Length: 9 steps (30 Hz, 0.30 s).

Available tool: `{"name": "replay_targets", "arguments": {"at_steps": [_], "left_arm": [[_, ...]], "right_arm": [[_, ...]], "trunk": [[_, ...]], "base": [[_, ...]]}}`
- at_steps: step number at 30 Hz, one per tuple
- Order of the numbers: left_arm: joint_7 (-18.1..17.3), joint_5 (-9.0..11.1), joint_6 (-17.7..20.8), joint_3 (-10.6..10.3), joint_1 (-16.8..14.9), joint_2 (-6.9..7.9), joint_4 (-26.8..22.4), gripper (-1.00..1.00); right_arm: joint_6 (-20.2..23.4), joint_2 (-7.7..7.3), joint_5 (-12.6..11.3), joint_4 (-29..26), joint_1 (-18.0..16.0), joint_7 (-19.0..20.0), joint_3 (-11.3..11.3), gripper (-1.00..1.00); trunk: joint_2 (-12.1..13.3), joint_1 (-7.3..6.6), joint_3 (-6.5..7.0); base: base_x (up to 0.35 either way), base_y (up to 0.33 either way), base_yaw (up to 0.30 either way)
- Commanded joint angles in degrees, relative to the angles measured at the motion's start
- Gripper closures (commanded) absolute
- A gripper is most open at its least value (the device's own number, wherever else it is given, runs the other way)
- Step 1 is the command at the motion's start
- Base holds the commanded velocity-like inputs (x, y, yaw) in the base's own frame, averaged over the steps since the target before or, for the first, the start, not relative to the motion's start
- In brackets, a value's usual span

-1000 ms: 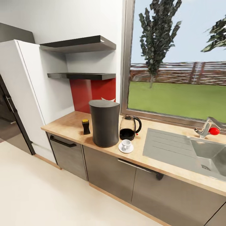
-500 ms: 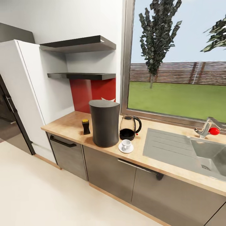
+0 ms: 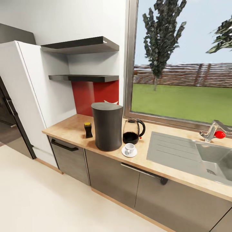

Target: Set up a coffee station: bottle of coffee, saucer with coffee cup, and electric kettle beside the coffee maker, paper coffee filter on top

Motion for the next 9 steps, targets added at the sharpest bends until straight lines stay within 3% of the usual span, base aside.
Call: {"name": "replay_targets", "arguments": {"at_steps": [1, 9], "left_arm": [[-0.27, 0.03, -0.20, 0.42, -0.06, 0.04, 0.11, -1.00], [-0.26, 0.15, -0.18, 0.70, -0.06, 0.24, 0.14, -1.00]], "right_arm": [[-1.96, -0.01, -0.61, 0.08, -0.03, 0.23, 0.39, -1.00], [-4.77, -0.01, -0.60, 0.15, -0.03, 0.23, 0.38, -1.00]], "trunk": [[-0.12, 0.03, -0.13], [-0.12, 0.03, -0.13]], "base": [[0.000, 0.000, 0.000], [0.000, 0.000, 0.000]]}}
